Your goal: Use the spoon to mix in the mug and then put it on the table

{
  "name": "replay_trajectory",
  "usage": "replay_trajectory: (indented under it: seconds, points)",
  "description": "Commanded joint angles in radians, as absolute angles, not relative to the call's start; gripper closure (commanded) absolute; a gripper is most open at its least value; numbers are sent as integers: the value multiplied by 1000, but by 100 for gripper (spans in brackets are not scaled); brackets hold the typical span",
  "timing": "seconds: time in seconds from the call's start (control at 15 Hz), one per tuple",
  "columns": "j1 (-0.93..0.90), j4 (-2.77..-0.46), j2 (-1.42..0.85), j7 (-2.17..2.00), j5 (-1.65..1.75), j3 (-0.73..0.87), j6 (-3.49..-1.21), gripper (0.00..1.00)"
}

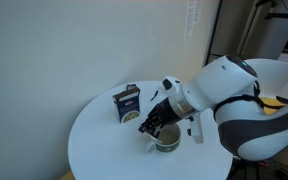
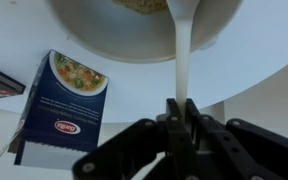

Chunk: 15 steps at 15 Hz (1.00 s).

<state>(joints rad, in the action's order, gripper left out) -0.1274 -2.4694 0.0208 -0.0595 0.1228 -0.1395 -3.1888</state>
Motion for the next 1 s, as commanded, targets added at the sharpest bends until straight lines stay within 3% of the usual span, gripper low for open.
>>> replay_trajectory:
  seconds: [0.0,0.93]
  points:
    - [-132,-2507,82,-42,85,-139,-3121,97]
    - [12,-2576,192,-217,289,-171,-3041,97]
